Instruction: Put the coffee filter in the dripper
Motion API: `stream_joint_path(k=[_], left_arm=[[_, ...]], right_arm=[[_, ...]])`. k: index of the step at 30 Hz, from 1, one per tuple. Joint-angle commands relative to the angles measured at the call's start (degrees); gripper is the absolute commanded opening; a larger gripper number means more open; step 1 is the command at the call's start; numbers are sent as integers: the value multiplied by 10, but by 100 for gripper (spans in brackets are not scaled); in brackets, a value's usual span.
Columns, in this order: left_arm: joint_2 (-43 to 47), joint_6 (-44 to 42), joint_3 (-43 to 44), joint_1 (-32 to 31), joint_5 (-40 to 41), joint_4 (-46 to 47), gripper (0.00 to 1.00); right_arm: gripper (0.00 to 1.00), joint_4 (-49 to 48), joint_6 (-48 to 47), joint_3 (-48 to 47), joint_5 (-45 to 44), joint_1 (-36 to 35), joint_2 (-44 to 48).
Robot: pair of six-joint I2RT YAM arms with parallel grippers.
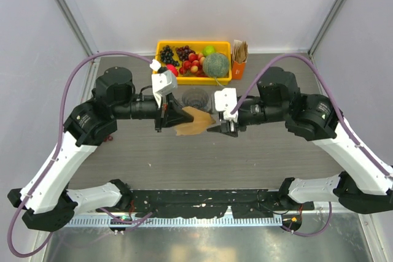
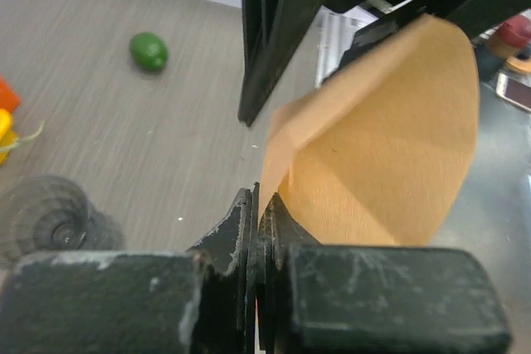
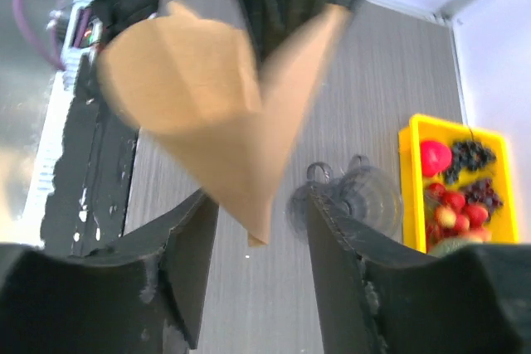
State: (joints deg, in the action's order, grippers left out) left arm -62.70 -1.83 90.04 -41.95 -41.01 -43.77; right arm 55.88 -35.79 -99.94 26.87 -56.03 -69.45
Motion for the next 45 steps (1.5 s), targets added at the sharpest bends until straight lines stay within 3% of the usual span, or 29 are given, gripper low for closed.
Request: stream_joint_path(k=[1,5,10,13,16,20,25,31,34,45], left_arm=[[20,89,-7,-1,159,84,0],[-1,93,1,-2,357,92,0],[-45,109,32,-32,547,120,0],[-101,122,88,-72,677,101,0],[-128,153,118,-72,668,93,0],[-141,183,134,-75,646,93,0],[-150,184,150,-84,654,104,0],[-148,156,139,-108,696,125,0],[-141,164,127,-110,693,136,0],[-125,240,106,-110,646,135,0]], right_arm=[[64,-86,121,0,-54,69,22],[75,-135,236,-13,-122,142,36],[77,-202,308,-35,-158,153,45],[74,-222,304,-50,-130,153,34],[50,-246,254,-60,-71,143,20],[25,-246,198,-81,-151,99,-15],[24,-227,135,-72,-247,38,-56],[20,-170,81,-119,-464,-5,-132],[19,-164,83,-120,-477,-6,-137],[28,-299,43,-4,-510,-17,-91]])
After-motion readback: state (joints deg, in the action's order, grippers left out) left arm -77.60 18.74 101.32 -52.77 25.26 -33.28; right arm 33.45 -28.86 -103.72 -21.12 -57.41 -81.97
